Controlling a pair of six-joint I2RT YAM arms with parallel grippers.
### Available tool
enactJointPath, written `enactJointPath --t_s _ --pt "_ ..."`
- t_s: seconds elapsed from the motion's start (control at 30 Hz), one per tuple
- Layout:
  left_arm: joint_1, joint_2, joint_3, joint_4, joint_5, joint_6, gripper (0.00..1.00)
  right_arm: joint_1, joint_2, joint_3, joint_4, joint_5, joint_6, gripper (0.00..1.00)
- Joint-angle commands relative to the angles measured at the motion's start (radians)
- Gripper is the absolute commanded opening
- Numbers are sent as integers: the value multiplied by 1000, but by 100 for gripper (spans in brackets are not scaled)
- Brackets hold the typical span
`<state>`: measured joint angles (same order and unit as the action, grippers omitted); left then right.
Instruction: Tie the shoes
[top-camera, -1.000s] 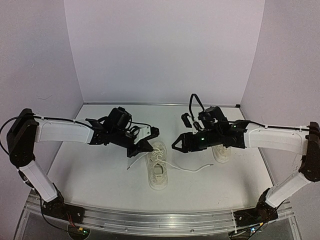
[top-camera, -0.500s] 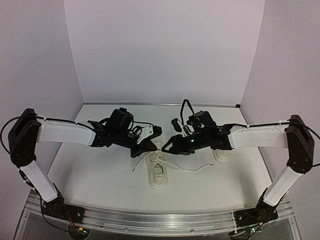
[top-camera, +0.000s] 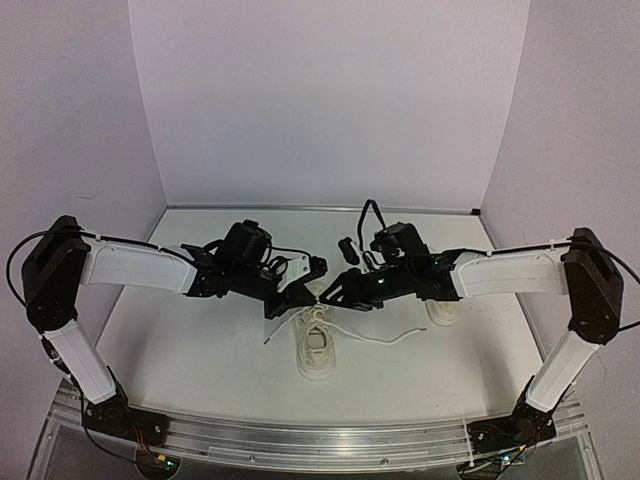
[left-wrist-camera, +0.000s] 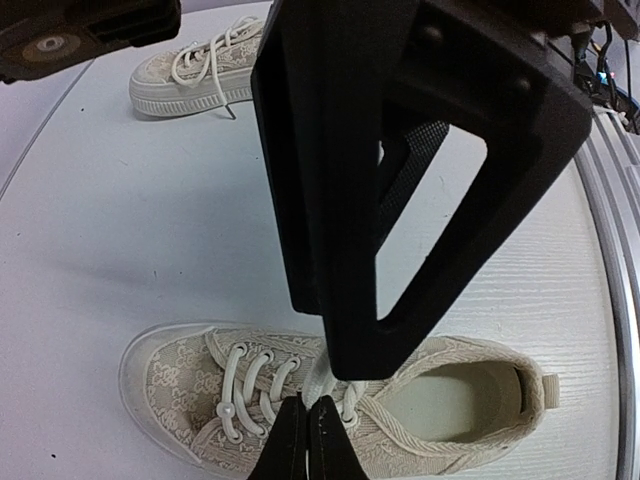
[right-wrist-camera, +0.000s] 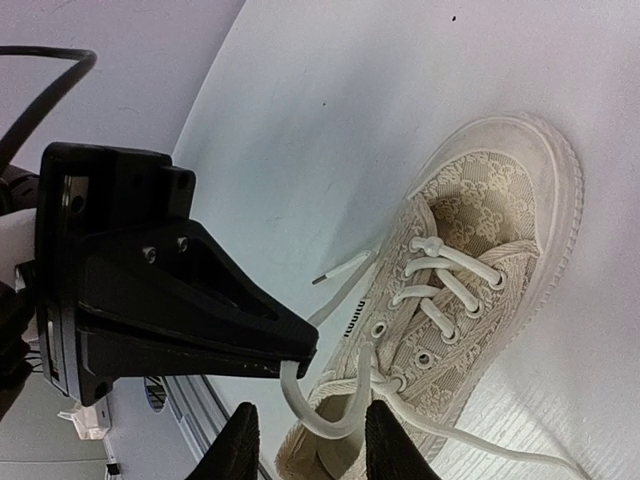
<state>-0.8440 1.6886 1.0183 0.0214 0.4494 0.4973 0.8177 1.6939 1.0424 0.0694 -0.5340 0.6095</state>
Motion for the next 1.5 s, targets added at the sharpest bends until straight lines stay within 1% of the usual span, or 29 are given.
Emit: enactJointPath --t_s 0.0,0.23,0.4,0.43,0.5,0.57,0.6,0.67,0.73,0.87,0.9,0.93,0.97,1.1,1.13,1.17,1.27,1.47 --pt "-6 3 14 44 -6 -4 0 2 26 43 43 -12 12 32" --pt "-13 13 24 36 -2 8 0 2 32 48 43 -9 16 26" --pt "-19 24 36 30 0 17 0 2 32 48 43 -7 14 19" --pt "-22 25 39 26 1 19 0 1 31 46 43 -6 13 17" --pt "-24 25 41 22 1 19 1 2 27 42 42 0 12 10" --pt "-26 20 34 28 -2 13 7 1 20 35 41 10 11 2" --pt "-26 15 25 38 -5 5 11 2 16 31 42 16 12 1" --pt "-25 3 2 63 -10 -10 15 2 7 23 43 30 12 0" --pt "-25 -5 -15 88 -18 -27 15 1 1 18 43 36 10 0" --pt "-25 -1 -11 86 -30 -29 8 2 1 20 42 23 2 0" --pt "-25 3 -6 82 -36 -29 8 2 -1 19 41 24 2 0" --pt "-25 6 -1 78 -48 -31 10 1 -3 18 41 27 2 0" --pt "-25 8 2 75 -53 -35 17 1 -8 16 41 31 2 0" --pt "-26 6 -10 84 -47 -54 58 2 -32 5 41 55 6 0" --pt "-26 4 -20 98 -46 -61 66 2 -36 4 41 60 5 0" --pt "-26 2 -30 117 -46 -69 71 2 -38 3 41 63 6 0" --pt "-28 8 -44 159 -51 -92 73 2 -43 1 41 74 12 0" --pt "-63 52 -31 202 -97 -91 65 1 -51 1 41 96 29 0"
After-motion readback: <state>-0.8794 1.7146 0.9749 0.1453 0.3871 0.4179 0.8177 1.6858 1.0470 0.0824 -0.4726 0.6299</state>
